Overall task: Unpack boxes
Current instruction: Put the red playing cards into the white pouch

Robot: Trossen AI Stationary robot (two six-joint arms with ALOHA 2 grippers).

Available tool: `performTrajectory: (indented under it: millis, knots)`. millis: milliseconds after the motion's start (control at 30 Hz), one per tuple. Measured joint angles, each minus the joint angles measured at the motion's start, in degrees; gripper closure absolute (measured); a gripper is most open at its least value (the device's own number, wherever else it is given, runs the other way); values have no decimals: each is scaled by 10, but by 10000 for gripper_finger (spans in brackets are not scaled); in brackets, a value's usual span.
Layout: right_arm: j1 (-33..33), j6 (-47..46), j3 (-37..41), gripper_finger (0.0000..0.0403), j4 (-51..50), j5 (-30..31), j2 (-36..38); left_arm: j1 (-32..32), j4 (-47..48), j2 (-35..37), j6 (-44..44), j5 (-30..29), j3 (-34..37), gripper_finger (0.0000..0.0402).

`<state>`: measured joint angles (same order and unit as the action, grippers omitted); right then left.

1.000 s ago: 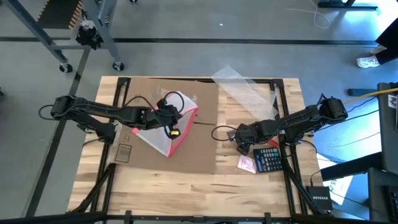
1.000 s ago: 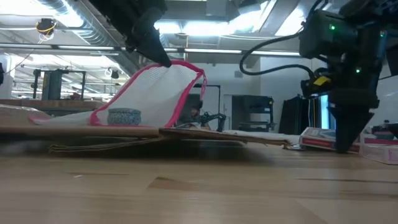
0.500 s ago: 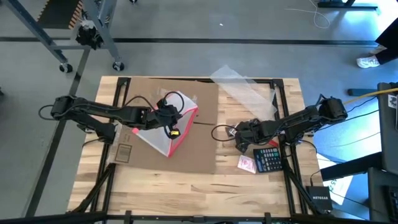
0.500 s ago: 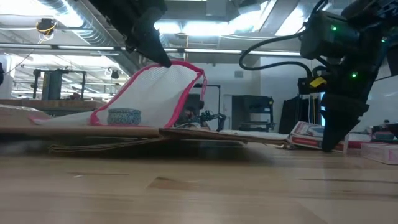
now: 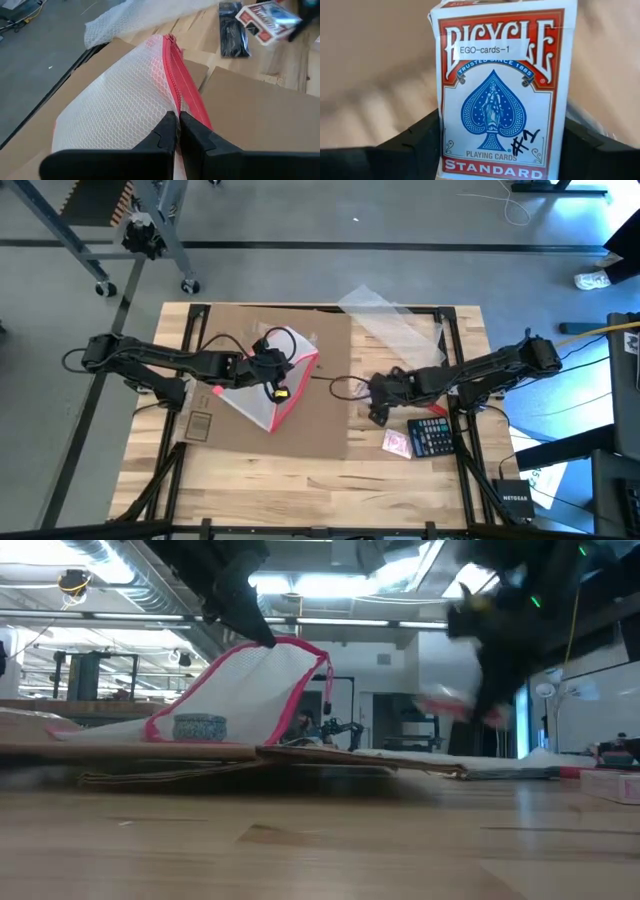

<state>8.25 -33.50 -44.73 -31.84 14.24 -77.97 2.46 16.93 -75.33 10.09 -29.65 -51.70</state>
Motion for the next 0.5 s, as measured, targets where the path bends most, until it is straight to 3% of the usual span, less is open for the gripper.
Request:
performTrajectory:
  millis: [267, 500]
  knots:
    - [-1, 144, -93, 125, 210, 32, -96, 3, -65, 0, 4, 0, 0, 394]
    - [-15, 250, -235, 125, 244, 36, -246, 6, -93, 0, 0, 2, 0, 394]
